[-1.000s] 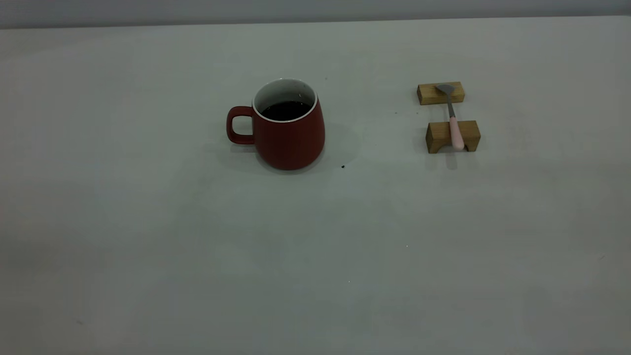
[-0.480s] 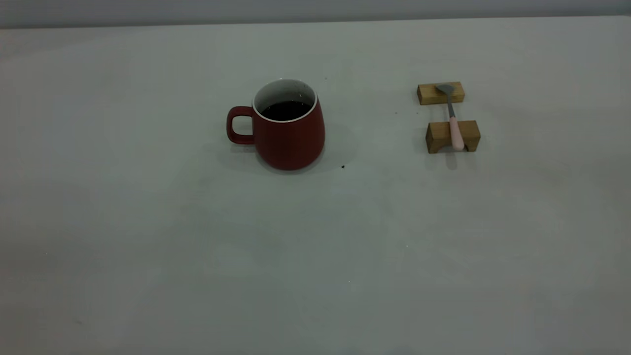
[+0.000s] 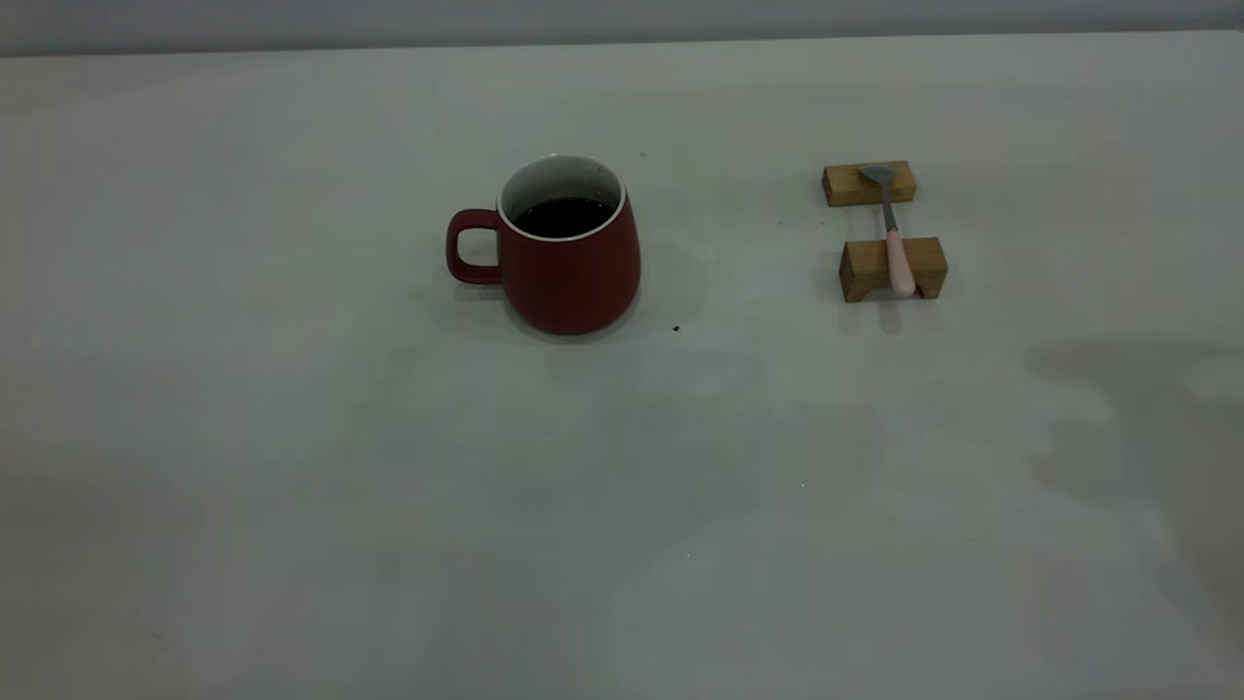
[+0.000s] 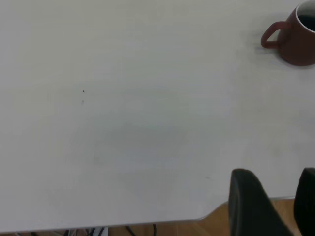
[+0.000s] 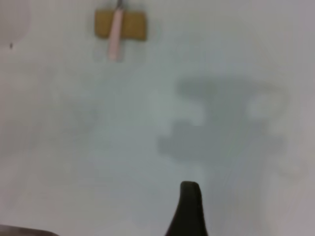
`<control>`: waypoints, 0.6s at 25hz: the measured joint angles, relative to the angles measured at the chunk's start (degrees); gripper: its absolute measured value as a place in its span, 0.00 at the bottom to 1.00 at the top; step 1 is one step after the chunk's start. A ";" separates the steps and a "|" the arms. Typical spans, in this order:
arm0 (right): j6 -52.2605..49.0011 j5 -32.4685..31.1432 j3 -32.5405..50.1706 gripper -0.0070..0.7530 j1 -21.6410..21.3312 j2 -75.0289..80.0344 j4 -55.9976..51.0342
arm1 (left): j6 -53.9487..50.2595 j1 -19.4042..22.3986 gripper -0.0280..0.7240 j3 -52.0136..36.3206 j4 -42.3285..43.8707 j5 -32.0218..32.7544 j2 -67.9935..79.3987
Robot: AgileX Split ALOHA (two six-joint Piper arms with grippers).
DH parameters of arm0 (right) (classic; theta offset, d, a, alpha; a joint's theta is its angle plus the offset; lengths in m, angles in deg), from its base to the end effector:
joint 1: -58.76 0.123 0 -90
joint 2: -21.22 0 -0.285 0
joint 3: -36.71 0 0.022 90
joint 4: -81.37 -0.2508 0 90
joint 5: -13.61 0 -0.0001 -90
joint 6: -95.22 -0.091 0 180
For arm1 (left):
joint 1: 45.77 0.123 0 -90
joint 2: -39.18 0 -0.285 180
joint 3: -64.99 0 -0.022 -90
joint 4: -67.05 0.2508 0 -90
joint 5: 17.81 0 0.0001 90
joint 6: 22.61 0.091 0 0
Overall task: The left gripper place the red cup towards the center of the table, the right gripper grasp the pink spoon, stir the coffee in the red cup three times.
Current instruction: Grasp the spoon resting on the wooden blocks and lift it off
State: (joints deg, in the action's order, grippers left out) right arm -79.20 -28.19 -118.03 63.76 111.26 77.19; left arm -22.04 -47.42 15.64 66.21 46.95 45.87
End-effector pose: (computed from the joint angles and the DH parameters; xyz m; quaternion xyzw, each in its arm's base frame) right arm 0.2703 0.0281 0.2370 -0.0686 0.9773 0.0282 0.1985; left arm -0.0093 -0.0009 0.2679 0.0174 0.8693 -0.0120 0.4938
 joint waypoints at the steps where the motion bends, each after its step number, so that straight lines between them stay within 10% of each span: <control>1: 0.70 0.86 -1.88 0.97 0.97 4.34 -0.64 | 0.00 0.00 0.43 0.00 0.00 0.00 0.00; 15: 1.49 -0.78 -28.53 0.97 9.32 43.84 -2.16 | 0.00 0.00 0.43 0.00 0.00 0.00 0.00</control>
State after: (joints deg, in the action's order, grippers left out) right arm -77.71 -28.96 -146.56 73.08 155.11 75.03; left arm -22.04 -47.42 15.64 66.21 46.95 45.87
